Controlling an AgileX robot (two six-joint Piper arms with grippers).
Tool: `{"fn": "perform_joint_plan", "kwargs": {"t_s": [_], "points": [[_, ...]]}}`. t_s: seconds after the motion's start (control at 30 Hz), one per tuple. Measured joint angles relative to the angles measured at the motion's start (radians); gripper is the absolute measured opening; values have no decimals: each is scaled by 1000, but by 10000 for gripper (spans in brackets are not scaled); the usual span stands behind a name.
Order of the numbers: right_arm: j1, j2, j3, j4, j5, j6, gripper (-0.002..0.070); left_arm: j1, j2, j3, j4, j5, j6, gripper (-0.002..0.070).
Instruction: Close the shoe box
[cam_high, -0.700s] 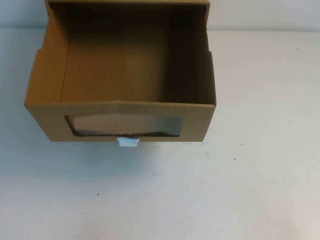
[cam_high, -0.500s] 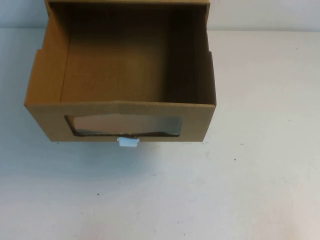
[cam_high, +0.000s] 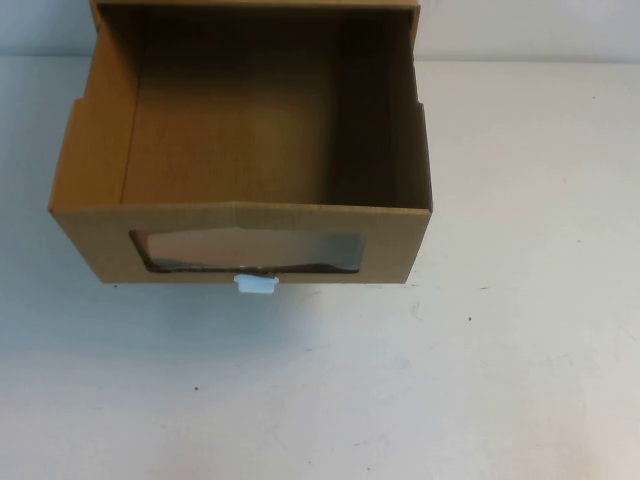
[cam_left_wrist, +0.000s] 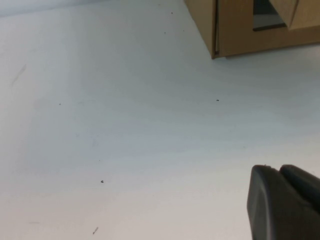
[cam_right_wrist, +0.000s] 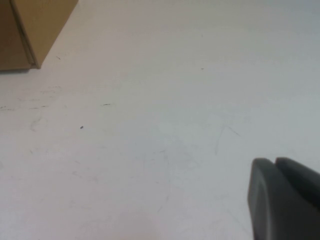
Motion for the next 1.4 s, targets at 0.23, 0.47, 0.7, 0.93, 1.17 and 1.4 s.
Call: {"fn": "perform_joint_plan", "kwargs": {"t_s": [0.23,0.47,0.7,0.93,1.17,1.4], "points": [[0,0,0,0,0,0,-13,0,0,0,0,0,0,-2],[0,0,0,0,0,0,-13,2,0,0,0,0,0,-2],[0,0,0,0,0,0,-13,2,0,0,-19,-11,-13,-2],[0,0,0,0,0,0,-13,2,0,0,-313,-162,-160,-2],[0,0,0,0,0,0,-13,2,0,0,-428,-328,-203,-2],[0,0,0,0,0,0,-13,2,92,-179,-412,-163,-165,-2]]}}
